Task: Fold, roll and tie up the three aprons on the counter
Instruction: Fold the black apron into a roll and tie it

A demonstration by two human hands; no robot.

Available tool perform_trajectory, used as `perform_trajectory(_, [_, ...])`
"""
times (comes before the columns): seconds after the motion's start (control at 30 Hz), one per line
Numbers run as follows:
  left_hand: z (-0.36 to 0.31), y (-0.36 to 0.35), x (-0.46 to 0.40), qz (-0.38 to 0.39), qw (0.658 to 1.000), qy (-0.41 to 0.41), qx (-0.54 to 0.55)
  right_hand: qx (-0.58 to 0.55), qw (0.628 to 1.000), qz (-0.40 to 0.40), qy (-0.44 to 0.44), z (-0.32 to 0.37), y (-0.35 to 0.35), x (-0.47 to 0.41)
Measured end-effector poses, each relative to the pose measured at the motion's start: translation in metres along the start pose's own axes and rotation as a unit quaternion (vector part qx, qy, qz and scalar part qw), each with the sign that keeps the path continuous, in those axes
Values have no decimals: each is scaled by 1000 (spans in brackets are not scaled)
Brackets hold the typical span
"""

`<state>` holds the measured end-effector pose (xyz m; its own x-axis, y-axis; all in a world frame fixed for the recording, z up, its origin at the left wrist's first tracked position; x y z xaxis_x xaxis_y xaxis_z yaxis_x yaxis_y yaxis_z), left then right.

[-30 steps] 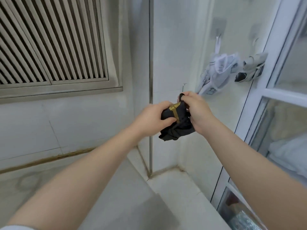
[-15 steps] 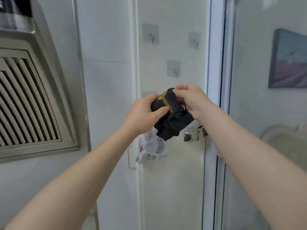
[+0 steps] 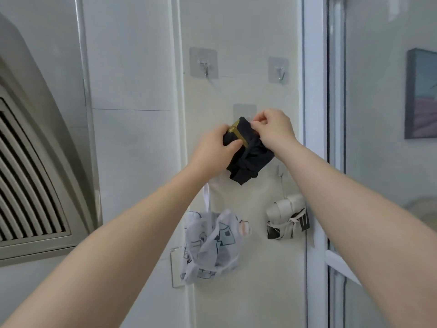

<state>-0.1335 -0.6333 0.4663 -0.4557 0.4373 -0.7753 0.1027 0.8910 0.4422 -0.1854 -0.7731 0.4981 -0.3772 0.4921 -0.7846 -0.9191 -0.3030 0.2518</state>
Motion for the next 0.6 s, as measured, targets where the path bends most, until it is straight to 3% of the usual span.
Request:
perform_trajectory(0.2, [13,-9,2,-17,999,51,6,64,997,1,29,-6,-7,2])
perform_trajectory(0.33, [11,-5,7,16,997,75,2,87,996,-4,22,-6,-10,15])
perform_trajectory(0.43, [11,5,22,7,998,65,-11,164,986,-41,13,7,-11,37])
perform_trajectory(0.53, [21,22,47,-61,997,13,-53,146,973,-140,112,37,-16,82])
perform_trajectory(0.6, [29,40,67,-87,994,-23,-56,114,968,-101,197,62,-27,112])
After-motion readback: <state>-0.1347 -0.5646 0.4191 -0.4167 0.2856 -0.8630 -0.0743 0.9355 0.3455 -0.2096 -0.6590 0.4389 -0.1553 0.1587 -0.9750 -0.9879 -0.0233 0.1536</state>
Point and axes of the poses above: each hand's wrist, its own x-axis away from the middle knuckle, its own y-axis out of the back of the hand, z = x × y, the point moved 1 cm from there along -x, towards the middle knuckle, and after that the axes turned 2 degrees about -z, right-handed, at the moved point
